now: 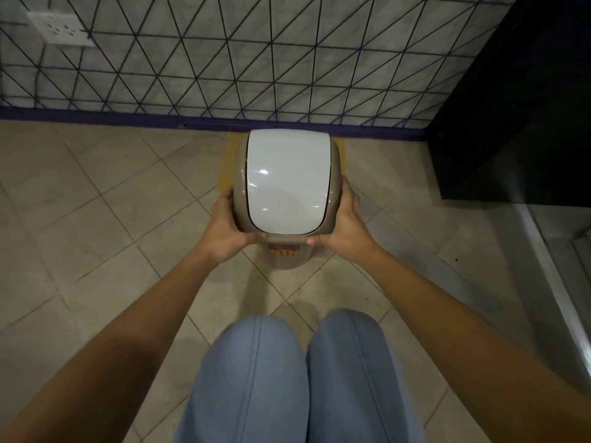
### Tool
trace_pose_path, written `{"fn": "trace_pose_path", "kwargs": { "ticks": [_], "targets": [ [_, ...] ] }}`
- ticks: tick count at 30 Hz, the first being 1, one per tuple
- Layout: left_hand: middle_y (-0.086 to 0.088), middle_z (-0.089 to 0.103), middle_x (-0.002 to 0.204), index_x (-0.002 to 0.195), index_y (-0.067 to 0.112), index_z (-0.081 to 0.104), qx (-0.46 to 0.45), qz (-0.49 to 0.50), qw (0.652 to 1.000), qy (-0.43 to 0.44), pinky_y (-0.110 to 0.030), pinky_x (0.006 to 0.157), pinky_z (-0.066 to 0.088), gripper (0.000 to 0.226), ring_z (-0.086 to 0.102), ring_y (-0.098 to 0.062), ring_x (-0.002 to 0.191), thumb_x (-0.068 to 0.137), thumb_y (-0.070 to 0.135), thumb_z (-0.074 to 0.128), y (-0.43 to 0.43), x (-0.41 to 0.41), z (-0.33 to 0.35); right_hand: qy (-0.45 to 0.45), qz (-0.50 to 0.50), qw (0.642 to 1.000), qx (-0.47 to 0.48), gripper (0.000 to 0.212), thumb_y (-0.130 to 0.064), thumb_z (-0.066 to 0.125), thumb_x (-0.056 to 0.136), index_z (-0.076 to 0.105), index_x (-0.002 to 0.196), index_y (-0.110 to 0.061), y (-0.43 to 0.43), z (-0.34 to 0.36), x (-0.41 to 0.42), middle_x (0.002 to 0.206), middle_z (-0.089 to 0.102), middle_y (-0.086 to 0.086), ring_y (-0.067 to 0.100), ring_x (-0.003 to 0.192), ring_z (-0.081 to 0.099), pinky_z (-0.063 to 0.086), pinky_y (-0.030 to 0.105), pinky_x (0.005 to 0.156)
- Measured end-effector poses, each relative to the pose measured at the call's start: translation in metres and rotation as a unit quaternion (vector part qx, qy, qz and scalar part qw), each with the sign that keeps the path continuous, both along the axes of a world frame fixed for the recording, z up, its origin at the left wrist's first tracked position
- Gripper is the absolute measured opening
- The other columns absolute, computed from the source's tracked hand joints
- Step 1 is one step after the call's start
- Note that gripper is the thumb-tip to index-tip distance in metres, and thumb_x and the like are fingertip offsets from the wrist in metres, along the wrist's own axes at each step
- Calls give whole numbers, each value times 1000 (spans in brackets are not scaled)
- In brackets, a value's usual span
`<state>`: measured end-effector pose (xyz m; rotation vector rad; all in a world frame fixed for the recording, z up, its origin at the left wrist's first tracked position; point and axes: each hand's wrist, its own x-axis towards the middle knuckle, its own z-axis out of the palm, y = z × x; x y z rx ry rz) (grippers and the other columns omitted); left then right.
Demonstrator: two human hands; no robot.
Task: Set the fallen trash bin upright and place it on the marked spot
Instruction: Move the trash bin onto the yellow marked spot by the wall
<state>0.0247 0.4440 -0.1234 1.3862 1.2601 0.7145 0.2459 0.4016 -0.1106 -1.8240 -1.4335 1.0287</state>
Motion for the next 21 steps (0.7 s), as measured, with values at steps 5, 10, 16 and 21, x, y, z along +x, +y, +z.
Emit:
{"fn": "trace_pose_path", "kwargs": {
  "ticks": [5, 10, 16, 21],
  "targets": [
    [-8, 43, 141, 145, 8, 22, 1, -24, 1000, 9, -49, 104, 44, 117, 45, -22, 130, 49, 7, 89, 21, 1, 0, 8, 19, 1000, 5, 144, -10, 89, 53, -20, 146, -20, 17, 1, 3, 158, -3, 2, 19, 144, 7, 17, 42, 118],
    [-13, 42, 142, 145, 7, 21, -4, -24, 1000, 1, -51, 105, 43, 113, 44, -25, 132, 54, 3, 89, 38, 2, -5, 0, 16, 1000, 12, 142, -9, 89, 53, -17, 148, -19, 35, 2, 8, 158, 3, 4, 21, 145, 11, 19, 41, 117],
    [-9, 39, 144, 146, 6, 15, -12, -20, 1000, -13, -49, 105, 43, 107, 42, -24, 132, 63, -6, 81, 61, 4, -5, -3, 6, 1000, 22, 141, -7, 89, 51, -12, 149, -16, 58, 7, 3, 158, 9, 6, 23, 144, 15, 25, 49, 115],
    [-10, 38, 144, 146, 6, 15, -16, -18, 1000, -16, -49, 105, 43, 108, 41, -24, 132, 62, -6, 81, 78, 2, -8, -11, 7, 1000, 16, 140, -4, 89, 49, -9, 149, -14, 77, 6, 4, 157, 13, 7, 22, 144, 18, 25, 47, 115]
  ]
}}
